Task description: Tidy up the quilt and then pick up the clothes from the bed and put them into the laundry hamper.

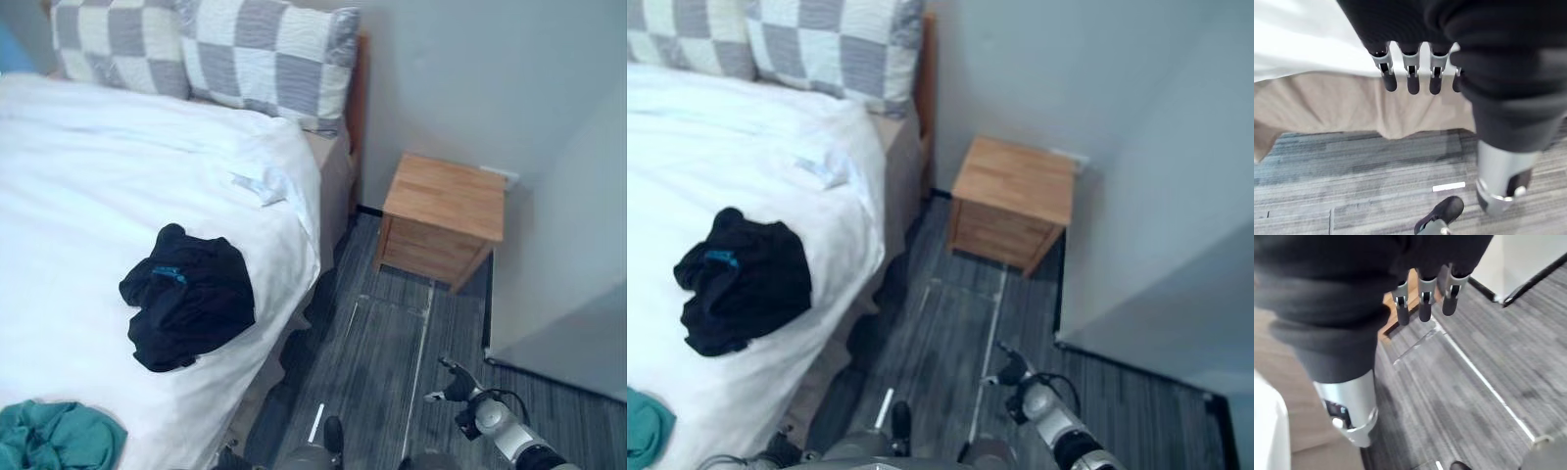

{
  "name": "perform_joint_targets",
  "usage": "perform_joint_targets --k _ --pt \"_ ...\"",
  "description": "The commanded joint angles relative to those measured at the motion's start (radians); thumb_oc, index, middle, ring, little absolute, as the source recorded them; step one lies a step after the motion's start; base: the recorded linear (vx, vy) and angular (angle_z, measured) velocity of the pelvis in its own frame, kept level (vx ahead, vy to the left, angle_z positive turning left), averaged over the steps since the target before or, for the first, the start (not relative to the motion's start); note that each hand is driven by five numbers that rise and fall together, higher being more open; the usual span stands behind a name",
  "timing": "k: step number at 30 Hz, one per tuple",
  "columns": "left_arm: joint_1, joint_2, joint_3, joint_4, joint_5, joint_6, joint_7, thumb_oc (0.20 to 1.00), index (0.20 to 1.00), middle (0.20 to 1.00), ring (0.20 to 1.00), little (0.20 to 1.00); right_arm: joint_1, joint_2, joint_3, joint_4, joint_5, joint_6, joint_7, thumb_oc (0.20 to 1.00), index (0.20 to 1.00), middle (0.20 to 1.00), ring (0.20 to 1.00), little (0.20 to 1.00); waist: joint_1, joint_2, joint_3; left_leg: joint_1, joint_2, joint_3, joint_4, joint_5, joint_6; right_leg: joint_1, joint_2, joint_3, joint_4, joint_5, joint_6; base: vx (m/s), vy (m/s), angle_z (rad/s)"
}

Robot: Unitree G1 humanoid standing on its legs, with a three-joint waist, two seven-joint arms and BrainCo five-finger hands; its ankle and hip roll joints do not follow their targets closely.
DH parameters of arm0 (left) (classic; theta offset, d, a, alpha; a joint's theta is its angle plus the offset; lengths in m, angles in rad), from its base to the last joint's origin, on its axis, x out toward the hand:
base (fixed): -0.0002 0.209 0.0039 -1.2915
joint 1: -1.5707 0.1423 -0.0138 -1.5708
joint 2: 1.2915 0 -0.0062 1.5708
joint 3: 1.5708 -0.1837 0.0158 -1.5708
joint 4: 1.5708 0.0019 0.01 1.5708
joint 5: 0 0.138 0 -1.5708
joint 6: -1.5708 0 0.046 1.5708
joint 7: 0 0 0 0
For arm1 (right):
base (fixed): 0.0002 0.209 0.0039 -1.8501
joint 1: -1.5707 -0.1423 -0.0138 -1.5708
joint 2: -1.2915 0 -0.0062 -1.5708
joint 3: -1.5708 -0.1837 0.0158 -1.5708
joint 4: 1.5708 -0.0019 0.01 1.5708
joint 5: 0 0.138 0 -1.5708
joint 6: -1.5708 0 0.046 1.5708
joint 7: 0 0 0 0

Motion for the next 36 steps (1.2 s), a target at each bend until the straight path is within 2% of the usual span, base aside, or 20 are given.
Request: perform_joint_targets --k 1,2,3,4,5,7,8,10,11,14,16,17,19,21,24,29,31,34,35,36 --pt "-0.002 0.002 -0.014 -0.03 0.096 -0.011 0.002 1.0 1.0 1.0 1.0 1.0 -0.058 -0.034 -0.063 -0.158 -0.022 -0.051 -0.02 1.0 1.0 1.0 1.0 1.0 -0.003 0.015 0.043 0.011 0.064 0.006 0.018 -0.047 -0.084 0.058 0.023 0.085 -0.301 0.216 0.047 0.27 -0.099 1.77" --pt "-0.005 0.0 -0.02 -0.026 0.105 -0.015 0.007 1.0 1.0 1.0 1.0 1.0 -0.056 -0.049 -0.074 -0.197 -0.029 -0.056 -0.031 1.0 1.0 1.0 1.0 1.0 -0.019 0.008 0.039 0.025 0.055 -0.039 0.019 -0.064 -0.088 0.049 0.053 0.128 -0.399 0.188 0.044 0.42 -0.141 1.78" --pt "-0.006 -0.004 -0.023 -0.023 0.11 -0.014 0.008 1.0 1.0 1.0 1.0 1.0 -0.049 -0.058 -0.089 -0.236 -0.035 -0.057 -0.042 1.0 1.0 1.0 1.0 1.0 -0.032 0.002 0.034 0.034 0.048 -0.073 0.025 -0.08 -0.094 0.065 0.069 0.148 -0.525 0.187 0.049 0.52 -0.162 1.63" --pt "-0.011 -0.011 -0.025 -0.02 0.107 -0.018 0.016 1.0 1.0 1.0 1.0 1.0 -0.046 -0.074 -0.115 -0.28 -0.052 -0.058 -0.078 1.0 1.0 1.0 1.0 1.0 -0.055 -0.003 0.029 0.05 0.034 -0.135 0.035 -0.107 -0.094 0.05 0.096 0.205 -0.653 0.205 0.053 0.58 -0.144 1.5" --pt "-0.012 -0.021 -0.022 -0.012 0.112 -0.016 0.02 1.0 1.0 1.0 1.0 1.0 -0.033 -0.082 -0.141 -0.317 -0.06 -0.056 -0.109 1.0 1.0 1.0 1.0 1.0 -0.074 -0.004 0.025 0.077 0.023 -0.182 0.035 -0.132 -0.097 0.027 0.12 0.268 -0.725 0.228 0.064 0.54 -0.13 1.43" --pt "-0.011 -0.041 -0.011 -0.007 0.106 -0.015 0.024 1.0 1.0 1.0 1.0 1.0 0.001 -0.096 -0.187 -0.38 -0.09 -0.055 -0.173 1.0 1.0 1.0 1.0 1.0 -0.098 0.004 0.026 0.113 0.013 -0.271 0.05 -0.165 -0.106 -0.009 0.136 0.362 -0.809 0.28 0.094 0.47 -0.125 1.61" --pt "-0.004 -0.049 -0.007 0.0 0.102 -0.012 0.033 1.0 1.0 1.0 1.0 1.0 0.004 -0.091 -0.203 -0.399 -0.1 -0.049 -0.206 1.0 1.0 1.0 1.0 1.0 -0.109 0.007 0.026 0.132 0.008 -0.315 0.055 -0.174 -0.111 -0.028 0.129 0.384 -0.818 0.299 0.104 0.44 -0.17 2.09" --pt "0.005 -0.055 -0.001 0.005 0.096 -0.007 0.039 1.0 1.0 1.0 1.0 1.0 0.005 -0.088 -0.21 -0.418 -0.11 -0.045 -0.231 1.0 1.0 1.0 1.0 1.0 -0.113 0.008 0.029 0.15 0.009 -0.344 0.071 -0.191 -0.117 -0.021 0.112 0.371 -0.819 0.31 0.112 0.33 -0.214 2.15" --pt "0.047 -0.065 0.02 -0.001 0.067 -0.007 0.063 1.0 1.0 1.0 1.0 1.0 -0.023 -0.088 -0.221 -0.437 -0.169 -0.031 -0.312 1.0 1.0 1.0 1.0 1.0 -0.095 0.001 0.01 0.165 0.004 -0.39 0.113 -0.224 -0.129 0.023 0.077 0.318 -0.797 0.323 0.094 0.28 -0.24 1.73" --pt "0.073 -0.073 0.042 -0.003 0.042 -0.001 0.087 1.0 1.0 1.0 1.0 1.0 -0.049 -0.085 -0.237 -0.42 -0.166 -0.014 -0.373 1.0 1.0 1.0 1.0 1.0 -0.084 0.015 -0.004 0.153 0.02 -0.397 0.158 -0.219 -0.151 0.058 0.077 0.274 -0.807 0.307 0.081 0.26 -0.199 1.21" --pt "0.082 -0.088 0.055 -0.008 0.01 0.001 0.124 1.0 1.0 1.0 1.0 1.0 -0.061 -0.101 -0.277 -0.409 -0.182 0.021 -0.438 1.0 1.0 1.0 1.0 1.0 -0.071 0.014 -0.009 0.104 0.032 -0.345 0.189 -0.19 -0.18 0.104 0.046 0.185 -0.824 0.294 0.068 0.13 -0.103 0.8" --pt "0.084 -0.094 0.055 -0.016 0.001 0.004 0.139 1.0 1.0 1.0 1.0 1.0 -0.071 -0.111 -0.305 -0.4 -0.176 0.043 -0.478 1.0 1.0 1.0 1.0 1.0 -0.069 0.014 -0.015 0.069 0.054 -0.273 0.203 -0.19 -0.187 0.142 0.027 0.126 -0.849 0.274 0.064 0.1 -0.088 1.4" --pt "0.08 -0.101 0.043 -0.027 0.009 0.014 0.148 1.0 1.0 1.0 1.0 1.0 -0.094 -0.134 -0.367 -0.376 -0.137 0.069 -0.544 1.0 1.0 1.0 1.0 1.0 -0.067 0.001 -0.018 -0.005 0.117 -0.05 0.223 -0.174 -0.199 0.2 -0.007 0.021 -0.88 0.25 0.066 0.04 -0.077 2.07" --pt "0.088 -0.095 0.043 -0.035 0.031 0.019 0.152 1.0 1.0 1.0 1.0 1.0 -0.114 -0.164 -0.405 -0.375 -0.134 0.089 -0.577 1.0 1.0 1.0 1.0 1.0 -0.054 -0.003 -0.026 -0.035 0.158 0.063 0.205 -0.151 -0.2 0.222 -0.015 -0.028 -0.886 0.242 0.069 0.03 -0.035 1.15" --pt "0.12 -0.095 0.046 -0.027 0.052 0.023 0.145 1.0 1.0 1.0 1.0 1.0 -0.159 -0.209 -0.452 -0.354 -0.156 0.125 -0.616 1.0 1.0 1.0 1.0 1.0 -0.034 0.011 -0.044 0.011 0.185 0.065 0.107 -0.125 -0.208 0.229 0.008 -0.053 -0.886 0.234 0.066 0.1 0.006 0.46" --pt "0.14 -0.079 0.019 -0.025 0.067 0.018 0.134 1.0 1.0 1.0 1.0 1.0 -0.288 -0.298 -0.437 -0.221 -0.157 0.16 -0.621 1.0 1.0 1.0 1.0 1.0 -0.002 -0.004 -0.029 0.048 0.224 0.07 0.025 -0.089 -0.221 0.216 0.016 -0.067 -0.885 0.233 0.068 0.0 0.021 0.13" --pt "0.134 -0.068 0.0 -0.018 0.067 0.016 0.131 1.0 1.0 1.0 1.0 1.0 -0.357 -0.33 -0.409 -0.142 -0.139 0.169 -0.623 1.0 1.0 1.0 1.0 1.0 0.009 -0.014 -0.006 0.039 0.227 0.065 0.02 -0.081 -0.222 0.2 0.02 -0.066 -0.879 0.237 0.069 -0.11 0.017 0.09" --pt "0.081 -0.046 -0.048 -0.016 0.059 0.003 0.137 1.0 1.0 1.0 1.0 1.0 -0.556 -0.408 -0.314 0.037 -0.094 0.17 -0.612 1.0 1.0 1.0 1.0 1.0 0.019 -0.024 0.063 -0.021 0.227 0.044 0.035 -0.067 -0.224 0.129 0.016 -0.061 -0.851 0.247 0.068 -0.26 0.026 0.07" --pt "0.045 -0.026 -0.083 -0.025 0.044 -0.009 0.145 1.0 1.0 1.0 1.0 1.0 -0.684 -0.477 -0.239 0.165 -0.083 0.175 -0.592 1.0 1.0 1.0 1.0 1.0 0.03 -0.033 0.103 -0.067 0.227 0.03 0.045 -0.057 -0.227 0.082 0.012 -0.062 -0.832 0.254 0.068 -0.21 0.039 0.09" --pt "0.042 -0.029 -0.082 -0.025 0.043 -0.01 0.145 1.0 1.0 1.0 1.0 1.0 -0.697 -0.479 -0.23 0.176 -0.08 0.171 -0.593 1.0 1.0 1.0 1.0 1.0 0.027 -0.031 0.104 -0.071 0.227 0.029 0.047 -0.057 -0.227 0.078 0.011 -0.062 -0.829 0.254 0.068 -0.21 0.031 0.12"
